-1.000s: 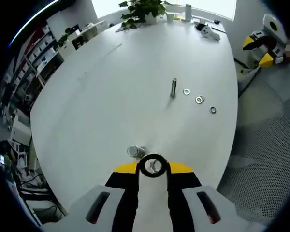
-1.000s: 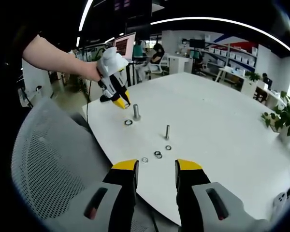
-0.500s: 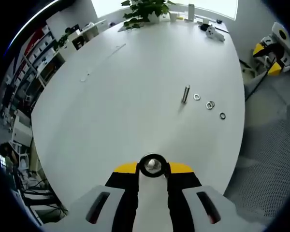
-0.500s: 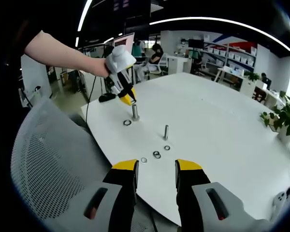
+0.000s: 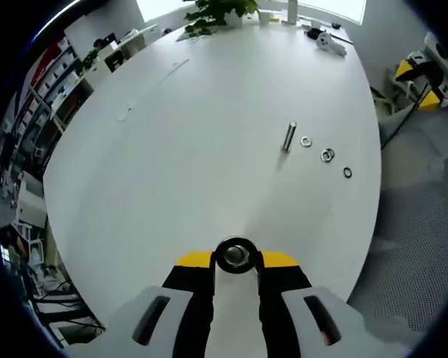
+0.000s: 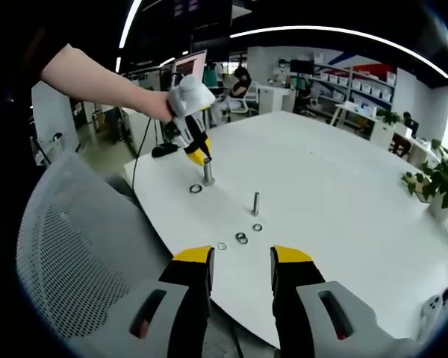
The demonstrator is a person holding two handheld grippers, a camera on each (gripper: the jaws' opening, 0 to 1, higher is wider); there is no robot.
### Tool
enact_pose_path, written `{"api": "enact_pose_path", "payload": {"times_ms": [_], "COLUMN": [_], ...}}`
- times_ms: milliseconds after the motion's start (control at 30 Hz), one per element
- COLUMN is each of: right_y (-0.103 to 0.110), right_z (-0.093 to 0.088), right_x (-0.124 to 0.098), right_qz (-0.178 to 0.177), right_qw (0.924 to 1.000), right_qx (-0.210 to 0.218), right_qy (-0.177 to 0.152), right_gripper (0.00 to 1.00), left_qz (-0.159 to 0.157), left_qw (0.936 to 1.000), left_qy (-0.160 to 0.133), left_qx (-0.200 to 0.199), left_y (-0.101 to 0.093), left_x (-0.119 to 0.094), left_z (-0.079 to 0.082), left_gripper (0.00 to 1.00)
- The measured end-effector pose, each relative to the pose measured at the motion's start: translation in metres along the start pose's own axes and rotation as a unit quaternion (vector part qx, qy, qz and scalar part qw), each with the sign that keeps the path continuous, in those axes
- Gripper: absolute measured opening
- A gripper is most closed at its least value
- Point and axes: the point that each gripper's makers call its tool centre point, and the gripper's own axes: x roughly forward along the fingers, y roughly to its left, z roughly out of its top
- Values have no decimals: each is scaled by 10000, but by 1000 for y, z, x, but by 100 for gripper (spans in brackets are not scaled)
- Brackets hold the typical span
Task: Place the washer onto the threaded stud by aligning its center hole with the stud, sliding it down to the base, and recovering from edge contact or off-axis alignment until the washer reaches the visible bottom stop.
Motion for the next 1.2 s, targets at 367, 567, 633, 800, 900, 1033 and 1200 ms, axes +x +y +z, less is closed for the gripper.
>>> {"api": "enact_pose_path", "payload": {"times_ms": [367, 567, 633, 800, 900, 1033, 1200], "right_y": [-1, -1, -1, 0, 0, -1, -1], "right_z": [-1, -2, -1, -2, -2, -3, -3], "right_x": [0, 0, 0, 1, 1, 1, 0], "right_qz": [-18, -26, -28, -17, -15, -22, -43], "right_qw": [10000, 10000, 10000, 10000, 10000, 10000, 10000], "right_qx": [15, 13, 18, 8, 3, 14, 22], "right_qy": [29, 52, 50, 71, 75, 70, 71], "right_gripper": [33, 33, 33, 33, 33, 33, 33], "left_qz": [-54, -59, -77, -100, -106, -138, -183], "left_qw": [9999, 9999, 9999, 9997, 9993, 9991, 9989], "left_qy": [1, 28, 49, 198, 296, 372, 416], "left_qx": [-89, -77, -62, 123, 188, 144, 72], "left_y": [4, 4, 3, 1, 0, 0, 0], "left_x": [7, 7, 7, 9, 11, 16, 22], "left_z": [1, 1, 1, 0, 1, -2, -5], "left_gripper": [20, 20, 20, 20, 20, 20, 20]}}
